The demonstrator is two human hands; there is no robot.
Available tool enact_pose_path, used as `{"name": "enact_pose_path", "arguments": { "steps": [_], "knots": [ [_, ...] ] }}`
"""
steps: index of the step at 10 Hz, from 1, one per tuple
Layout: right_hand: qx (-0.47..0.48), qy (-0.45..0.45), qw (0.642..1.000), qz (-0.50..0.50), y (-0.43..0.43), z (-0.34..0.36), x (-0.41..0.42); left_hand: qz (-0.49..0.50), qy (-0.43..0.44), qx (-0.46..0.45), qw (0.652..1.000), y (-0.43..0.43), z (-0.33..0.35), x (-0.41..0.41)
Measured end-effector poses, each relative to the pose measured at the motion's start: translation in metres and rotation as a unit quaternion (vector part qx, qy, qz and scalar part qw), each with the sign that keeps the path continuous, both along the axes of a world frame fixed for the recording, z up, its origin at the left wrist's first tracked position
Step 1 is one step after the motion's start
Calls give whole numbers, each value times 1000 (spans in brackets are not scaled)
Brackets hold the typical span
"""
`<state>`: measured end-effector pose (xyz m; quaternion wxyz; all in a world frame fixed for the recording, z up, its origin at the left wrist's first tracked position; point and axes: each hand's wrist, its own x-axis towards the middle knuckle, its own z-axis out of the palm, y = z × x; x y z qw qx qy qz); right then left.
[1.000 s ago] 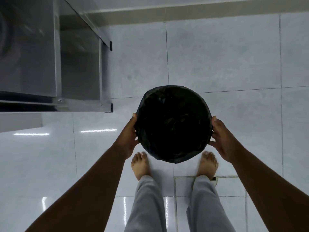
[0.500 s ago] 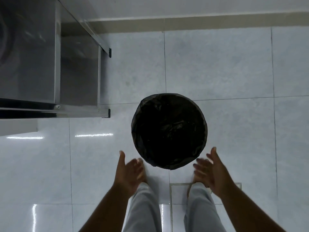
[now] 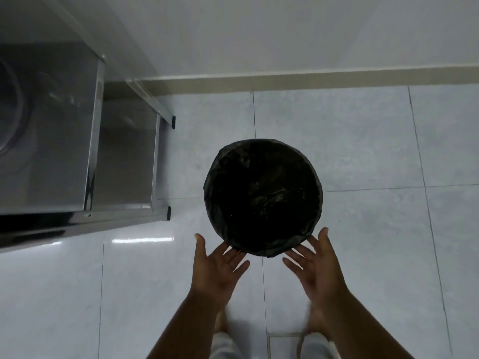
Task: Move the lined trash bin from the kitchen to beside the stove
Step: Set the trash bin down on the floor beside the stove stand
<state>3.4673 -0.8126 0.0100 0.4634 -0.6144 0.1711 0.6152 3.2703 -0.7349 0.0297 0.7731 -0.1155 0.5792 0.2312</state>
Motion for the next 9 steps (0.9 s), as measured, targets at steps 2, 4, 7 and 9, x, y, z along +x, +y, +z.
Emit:
{"name": "enact_pose_path", "arguments": {
  "steps": [2,4,7,9],
  "knots": [
    [75,-14,997,20,101,-7,29,-63,-9,87,994,92,-7,29],
    [92,-46,992,68,178,-10,47,-111,-32,156,981,170,-18,48],
    [120,-87,981,122,227,-9,60,-135,-19,201,970,216,-26,64],
    [108,-69,984,124,217,1,56,-146,-20,199,969,201,-18,63]
  ]
}}
